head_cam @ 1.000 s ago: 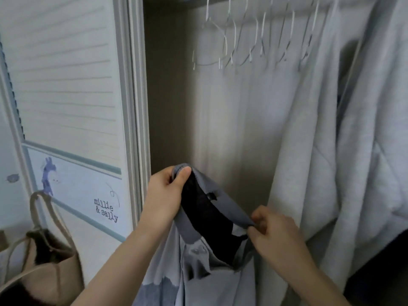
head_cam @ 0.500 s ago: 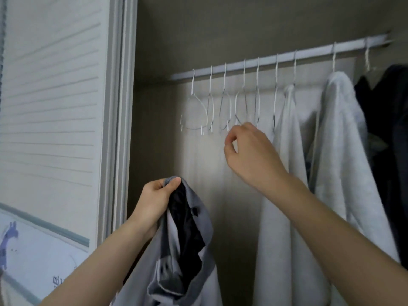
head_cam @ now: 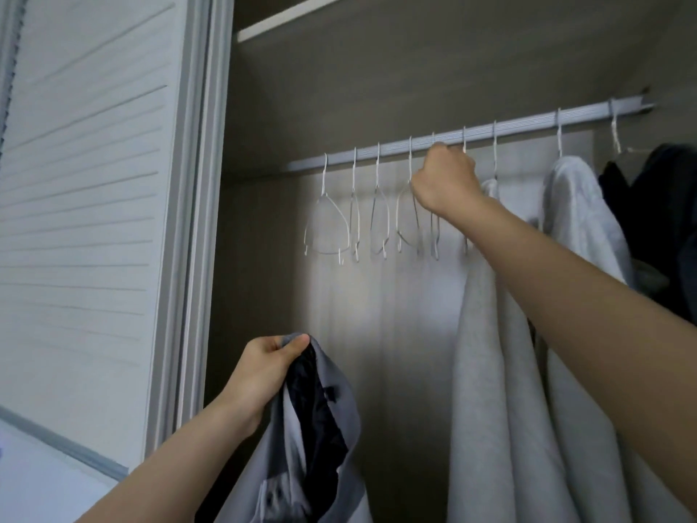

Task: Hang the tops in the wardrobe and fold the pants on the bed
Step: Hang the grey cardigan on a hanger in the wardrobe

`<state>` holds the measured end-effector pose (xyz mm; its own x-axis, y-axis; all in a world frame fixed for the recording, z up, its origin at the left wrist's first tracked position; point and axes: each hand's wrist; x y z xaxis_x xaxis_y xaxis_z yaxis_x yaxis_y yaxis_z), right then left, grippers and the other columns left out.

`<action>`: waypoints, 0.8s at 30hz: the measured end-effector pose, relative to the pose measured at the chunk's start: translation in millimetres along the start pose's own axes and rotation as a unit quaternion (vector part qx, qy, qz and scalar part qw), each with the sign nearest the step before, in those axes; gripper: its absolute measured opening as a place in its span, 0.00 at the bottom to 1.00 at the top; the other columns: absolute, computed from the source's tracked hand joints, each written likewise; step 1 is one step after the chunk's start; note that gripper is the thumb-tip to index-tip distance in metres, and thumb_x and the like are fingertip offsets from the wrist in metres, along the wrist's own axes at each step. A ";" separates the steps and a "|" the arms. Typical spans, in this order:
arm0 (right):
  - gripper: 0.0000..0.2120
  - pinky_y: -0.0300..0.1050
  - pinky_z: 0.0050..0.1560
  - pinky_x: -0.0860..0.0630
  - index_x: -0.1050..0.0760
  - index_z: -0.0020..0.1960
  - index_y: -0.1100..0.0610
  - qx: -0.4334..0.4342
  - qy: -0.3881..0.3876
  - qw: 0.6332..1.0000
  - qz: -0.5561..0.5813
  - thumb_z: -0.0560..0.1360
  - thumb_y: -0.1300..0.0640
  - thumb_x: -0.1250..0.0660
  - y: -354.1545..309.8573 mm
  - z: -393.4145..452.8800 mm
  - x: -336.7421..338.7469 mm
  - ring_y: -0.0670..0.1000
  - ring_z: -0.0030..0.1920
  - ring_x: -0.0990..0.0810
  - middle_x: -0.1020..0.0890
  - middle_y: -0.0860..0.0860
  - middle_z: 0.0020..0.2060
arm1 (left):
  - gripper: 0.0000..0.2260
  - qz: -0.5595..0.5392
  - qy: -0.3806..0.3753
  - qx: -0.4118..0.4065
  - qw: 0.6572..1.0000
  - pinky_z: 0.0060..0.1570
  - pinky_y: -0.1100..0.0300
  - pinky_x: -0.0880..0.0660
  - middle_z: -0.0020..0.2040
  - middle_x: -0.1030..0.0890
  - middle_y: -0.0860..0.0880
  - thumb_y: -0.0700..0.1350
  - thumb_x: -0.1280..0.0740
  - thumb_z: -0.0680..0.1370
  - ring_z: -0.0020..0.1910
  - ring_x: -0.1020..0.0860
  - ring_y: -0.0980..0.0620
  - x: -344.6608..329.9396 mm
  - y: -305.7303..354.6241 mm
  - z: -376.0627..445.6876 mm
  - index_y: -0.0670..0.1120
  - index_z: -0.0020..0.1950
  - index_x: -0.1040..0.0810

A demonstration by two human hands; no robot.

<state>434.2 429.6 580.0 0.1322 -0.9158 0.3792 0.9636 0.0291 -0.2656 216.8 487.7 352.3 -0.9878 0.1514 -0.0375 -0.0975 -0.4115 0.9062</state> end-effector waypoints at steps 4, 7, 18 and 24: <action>0.17 0.51 0.64 0.35 0.31 0.64 0.66 -0.058 -0.055 0.997 -0.007 0.77 0.61 0.44 12.1 7.5 -4.8 0.64 0.65 0.31 0.29 0.63 0.65 | 0.11 0.062 0.005 -0.007 0.998 0.49 0.54 0.21 0.43 0.14 0.42 0.47 0.33 0.80 0.45 0.15 0.45 1.3 2.9 9.6 0.41 0.46 0.15; 0.22 0.51 0.62 0.32 0.39 0.70 0.66 -0.107 -0.021 0.993 0.044 0.79 0.61 0.41 25.7 11.5 -13.3 0.65 0.66 0.32 0.39 0.62 0.70 | 0.11 0.080 0.011 0.006 0.997 0.46 0.57 0.22 0.42 0.14 0.43 0.46 0.34 0.80 0.44 0.15 0.46 1.2 3.2 15.2 0.41 0.47 0.15; 0.11 0.60 0.55 0.23 0.31 0.60 0.65 -0.189 -0.145 0.962 0.132 0.78 0.67 0.45 52.0 10.3 -19.9 0.65 0.58 0.25 0.27 0.66 0.52 | 0.07 0.164 0.029 0.096 0.981 0.36 0.57 0.23 0.43 0.16 0.40 0.43 0.32 0.78 0.41 0.18 0.44 2.2 -2.6 18.8 0.39 0.48 0.19; 0.13 0.58 0.55 0.26 0.27 0.59 0.62 -0.195 -0.089 0.915 0.343 0.81 0.57 0.46 45.9 13.8 -10.5 0.59 0.61 0.23 0.21 0.59 0.60 | 0.13 0.196 0.045 0.078 0.977 0.33 0.59 0.28 0.38 0.19 0.37 0.43 0.32 0.78 0.35 0.20 0.44 7.2 -12.3 12.7 0.32 0.50 0.20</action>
<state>480.3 446.1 576.0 0.7434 -0.6553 0.1335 0.4885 0.3959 -0.7776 212.4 505.3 346.2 -0.9531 -0.0723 0.2940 0.3024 -0.2799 0.9112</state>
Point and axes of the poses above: each hand's wrist, its own z-axis towards the middle knuckle, its own x-axis out of the back of the hand, y = z × x
